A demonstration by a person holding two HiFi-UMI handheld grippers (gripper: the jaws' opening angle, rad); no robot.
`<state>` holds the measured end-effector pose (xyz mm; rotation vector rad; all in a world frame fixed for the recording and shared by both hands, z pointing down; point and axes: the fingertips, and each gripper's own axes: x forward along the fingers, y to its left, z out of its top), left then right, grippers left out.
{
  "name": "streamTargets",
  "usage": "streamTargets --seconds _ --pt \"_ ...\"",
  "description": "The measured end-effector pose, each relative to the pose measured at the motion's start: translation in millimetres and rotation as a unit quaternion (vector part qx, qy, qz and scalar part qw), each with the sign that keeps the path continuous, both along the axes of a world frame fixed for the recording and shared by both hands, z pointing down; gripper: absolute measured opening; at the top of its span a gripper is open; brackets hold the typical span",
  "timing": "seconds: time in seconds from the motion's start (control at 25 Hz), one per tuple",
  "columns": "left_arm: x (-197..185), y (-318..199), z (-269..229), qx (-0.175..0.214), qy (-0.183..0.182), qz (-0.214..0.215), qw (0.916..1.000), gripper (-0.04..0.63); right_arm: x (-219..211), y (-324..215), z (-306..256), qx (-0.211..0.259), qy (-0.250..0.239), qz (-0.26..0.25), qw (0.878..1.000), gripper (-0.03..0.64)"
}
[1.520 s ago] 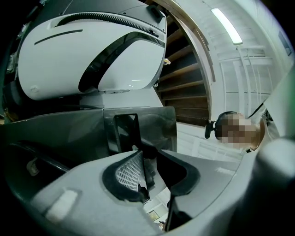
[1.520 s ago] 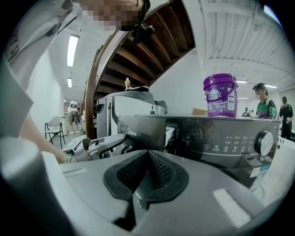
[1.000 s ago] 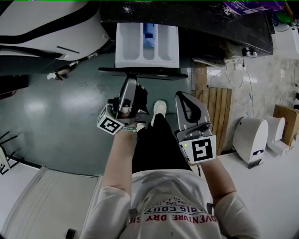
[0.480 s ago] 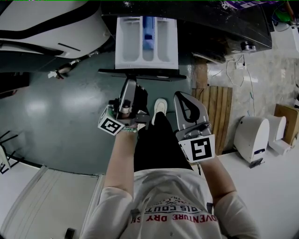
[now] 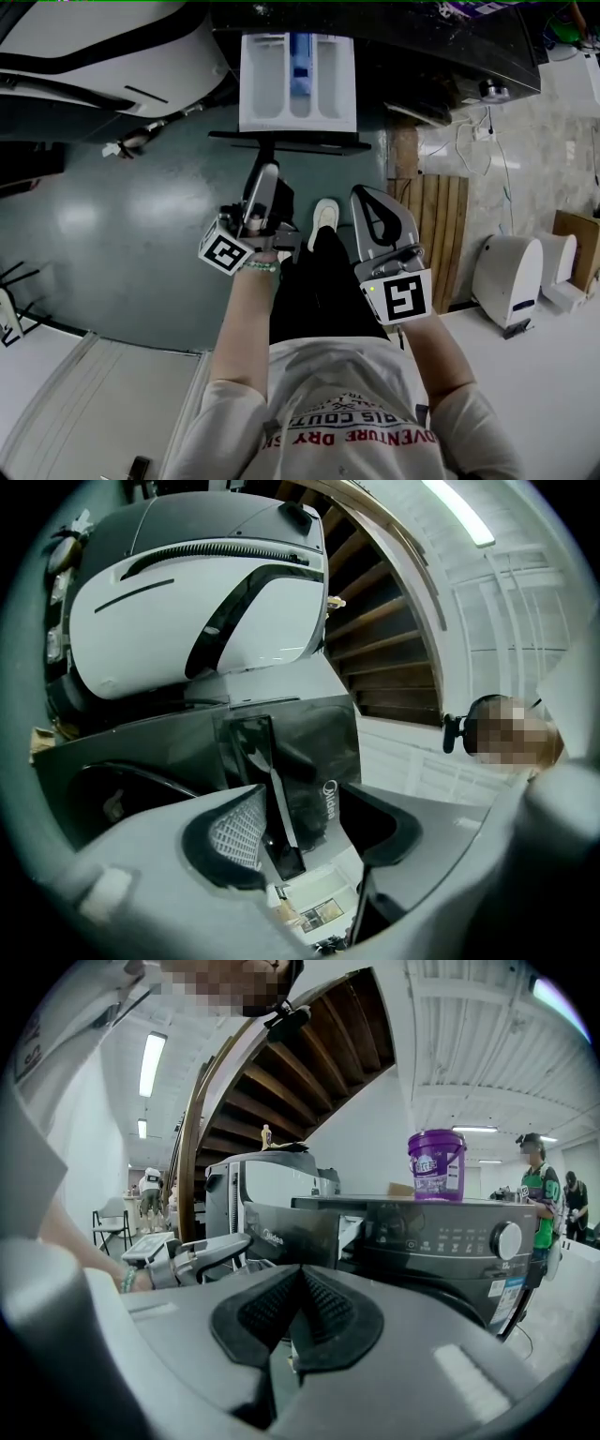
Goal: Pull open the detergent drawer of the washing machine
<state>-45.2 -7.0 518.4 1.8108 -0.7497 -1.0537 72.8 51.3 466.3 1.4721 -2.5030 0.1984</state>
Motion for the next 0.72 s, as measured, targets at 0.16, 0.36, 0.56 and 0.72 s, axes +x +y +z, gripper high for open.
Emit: streamTargets --seconds 0.16,0.36,0.56,0.72 --pt "4 17 -14 0.009 -0.074 0.02 0.997 0.232 -10 8 -12 0.006 -0.004 -0.005 1.0 0.0" --pt "7 40 -55 0.045 -0.16 0.045 0.9851 0.142 -20 21 -35 0.01 -0.01 -0.007 1.0 0.0" --pt "3 50 -101 0.085 -0.222 0.048 0.9701 -0.008 -22 27 -61 0.016 -0.018 -0.007 1.0 0.0" --pt "3 59 -139 0.116 -0.247 0.059 0.9603 -0.008 -20 29 -90 0.029 -0.023 -0.004 0.999 0.0"
